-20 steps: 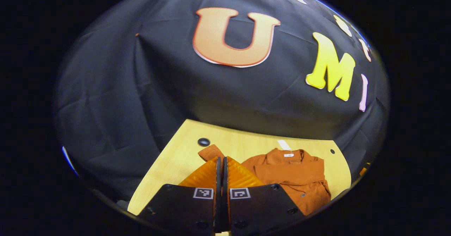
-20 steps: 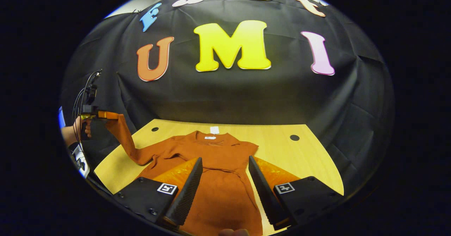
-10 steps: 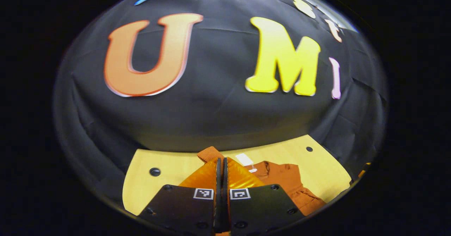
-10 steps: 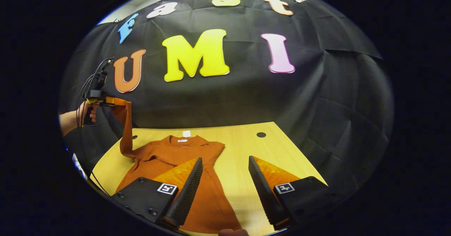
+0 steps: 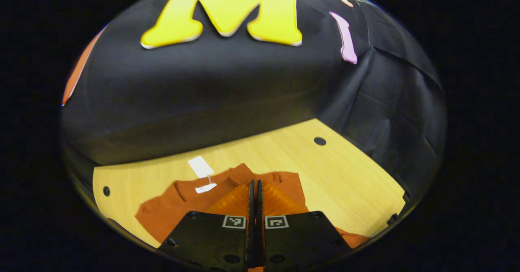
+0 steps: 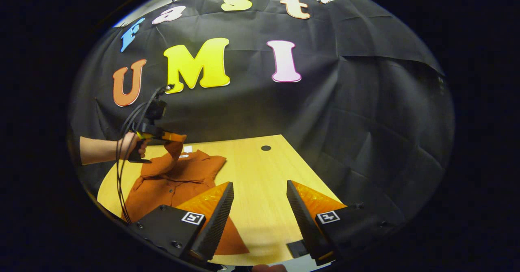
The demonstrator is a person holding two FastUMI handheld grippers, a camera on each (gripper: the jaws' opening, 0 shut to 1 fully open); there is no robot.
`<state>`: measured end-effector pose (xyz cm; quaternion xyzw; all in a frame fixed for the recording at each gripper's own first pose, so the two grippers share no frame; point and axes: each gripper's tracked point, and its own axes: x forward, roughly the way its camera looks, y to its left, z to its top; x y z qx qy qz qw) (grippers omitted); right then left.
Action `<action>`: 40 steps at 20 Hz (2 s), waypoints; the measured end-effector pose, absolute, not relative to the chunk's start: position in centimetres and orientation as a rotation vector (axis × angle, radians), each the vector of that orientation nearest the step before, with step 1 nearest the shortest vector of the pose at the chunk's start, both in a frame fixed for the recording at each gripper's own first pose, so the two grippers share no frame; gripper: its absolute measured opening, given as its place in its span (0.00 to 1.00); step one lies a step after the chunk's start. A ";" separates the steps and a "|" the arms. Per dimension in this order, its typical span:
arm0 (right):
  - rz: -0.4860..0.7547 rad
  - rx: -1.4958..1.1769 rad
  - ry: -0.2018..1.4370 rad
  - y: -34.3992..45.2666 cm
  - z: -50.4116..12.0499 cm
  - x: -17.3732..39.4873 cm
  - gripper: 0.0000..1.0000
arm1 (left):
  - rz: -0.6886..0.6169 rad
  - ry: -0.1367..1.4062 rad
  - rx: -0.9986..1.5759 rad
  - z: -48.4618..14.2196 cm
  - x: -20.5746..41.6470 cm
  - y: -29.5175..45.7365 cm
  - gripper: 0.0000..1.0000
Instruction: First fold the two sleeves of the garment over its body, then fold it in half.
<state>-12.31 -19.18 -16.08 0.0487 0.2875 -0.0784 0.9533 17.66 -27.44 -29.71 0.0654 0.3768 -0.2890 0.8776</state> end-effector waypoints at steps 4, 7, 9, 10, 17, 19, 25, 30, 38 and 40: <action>-0.205 0.071 0.602 -21.0 -15.8 -13.9 0.85 | -0.558 0.854 0.302 -35.8 16.2 -29.7 0.03; -0.220 0.073 0.615 -21.3 -16.0 -14.8 0.85 | -0.551 0.904 0.293 -38.3 13.9 -31.8 0.10; -0.211 0.077 0.615 -21.3 -16.1 -14.6 0.85 | -0.538 0.888 0.293 -37.8 13.7 -32.5 0.55; -0.205 0.080 0.608 -21.2 -16.0 -14.4 0.85 | -0.541 0.876 0.285 -37.3 13.6 -32.8 0.77; -0.101 0.085 0.553 -19.3 -15.6 -11.2 0.84 | -0.566 0.790 0.133 -30.1 10.1 -35.2 1.00; -0.056 0.087 0.517 -18.5 -14.9 -9.5 0.85 | -0.541 0.709 0.091 -25.5 9.7 -34.3 1.00; 0.123 0.106 0.348 -13.0 -9.1 -2.5 0.85 | -0.402 0.378 -0.025 -7.4 8.5 -26.1 1.00; 0.241 0.125 0.182 -6.1 -2.9 -0.1 0.84 | -0.257 0.243 0.006 -0.1 5.8 -16.6 1.00; 0.278 0.128 0.163 0.0 -1.5 -1.7 0.85 | -0.162 0.126 -0.046 4.3 1.3 -8.4 1.00; 0.271 0.129 0.170 0.4 -1.6 -2.1 0.85 | -0.168 0.123 -0.038 4.3 1.1 -7.8 1.00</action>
